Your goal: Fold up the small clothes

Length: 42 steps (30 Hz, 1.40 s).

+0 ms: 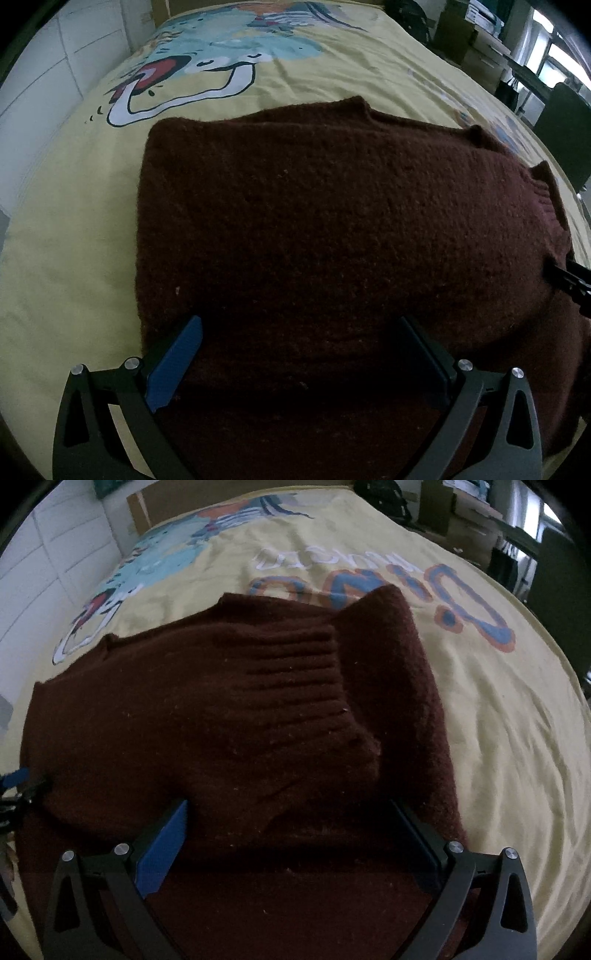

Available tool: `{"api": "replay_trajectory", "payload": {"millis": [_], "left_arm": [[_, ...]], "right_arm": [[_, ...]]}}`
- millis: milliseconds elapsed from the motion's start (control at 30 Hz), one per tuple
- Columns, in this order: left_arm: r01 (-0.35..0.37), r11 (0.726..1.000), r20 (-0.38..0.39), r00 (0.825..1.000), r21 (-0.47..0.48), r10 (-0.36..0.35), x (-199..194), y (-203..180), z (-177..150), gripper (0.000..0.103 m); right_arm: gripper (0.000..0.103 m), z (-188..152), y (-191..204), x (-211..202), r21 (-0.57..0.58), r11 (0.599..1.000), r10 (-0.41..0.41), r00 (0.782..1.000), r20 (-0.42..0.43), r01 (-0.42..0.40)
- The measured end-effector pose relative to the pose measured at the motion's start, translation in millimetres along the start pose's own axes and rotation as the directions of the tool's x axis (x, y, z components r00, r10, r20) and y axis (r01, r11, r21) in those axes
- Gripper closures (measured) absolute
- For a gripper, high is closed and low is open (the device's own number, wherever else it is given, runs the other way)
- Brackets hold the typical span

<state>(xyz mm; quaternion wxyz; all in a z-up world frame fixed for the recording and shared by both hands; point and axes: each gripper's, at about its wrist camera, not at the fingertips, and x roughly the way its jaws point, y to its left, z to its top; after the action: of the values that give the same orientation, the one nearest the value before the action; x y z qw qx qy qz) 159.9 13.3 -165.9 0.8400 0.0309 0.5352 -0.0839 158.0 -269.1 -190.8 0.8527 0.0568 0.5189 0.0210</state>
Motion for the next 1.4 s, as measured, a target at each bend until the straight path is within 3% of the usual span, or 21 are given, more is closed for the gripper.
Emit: {"api": "replay_trajectory", "payload": {"millis": [233,467,767,900,1067,1167,1400], "left_arm": [[0.024,0.998,-0.048,0.998,-0.050,-0.027,-20.0,0.3,8.5,0.001],[0.048,0.996,0.028,0.999,-0.073,-0.046,-77.6,-6.0,-5.6,0.001],[0.044,0.994,0.037,0.998,-0.104,-0.040,-114.1,-8.8,-30.3,0.001],[0.057,0.988,0.025,0.998,-0.144,-0.054,-119.9,-2.5,-48.5,0.001],[0.001,0.988,0.004,1.000,-0.153,0.000,-124.9,5.8,-72.7,0.001],[0.006,0.986,-0.009,1.000,-0.165,-0.007,-126.6,11.4,-91.4,0.001],[-0.014,0.987,-0.090,0.996,-0.159,-0.001,-114.5,16.4,-136.8,0.001]], "right_arm": [[0.001,2.0,6.4,-23.6,-0.021,1.000,0.005,1.000,-0.008,-0.005],[0.001,-14.9,1.0,-81.7,-0.031,1.000,-0.002,0.999,0.045,0.003],[0.001,-51.3,-20.0,-136.1,0.044,0.999,-0.013,0.994,0.109,0.009],[0.001,-68.5,-28.3,-143.6,0.082,0.997,-0.021,0.994,0.105,0.013],[0.001,-91.8,-41.1,-144.9,0.112,0.993,-0.042,0.997,0.067,0.034],[0.001,-105.0,-48.8,-144.8,0.122,0.991,-0.058,0.997,0.042,0.053],[0.001,-134.8,-65.7,-136.2,0.162,0.984,-0.066,0.998,-0.019,0.068]]}}
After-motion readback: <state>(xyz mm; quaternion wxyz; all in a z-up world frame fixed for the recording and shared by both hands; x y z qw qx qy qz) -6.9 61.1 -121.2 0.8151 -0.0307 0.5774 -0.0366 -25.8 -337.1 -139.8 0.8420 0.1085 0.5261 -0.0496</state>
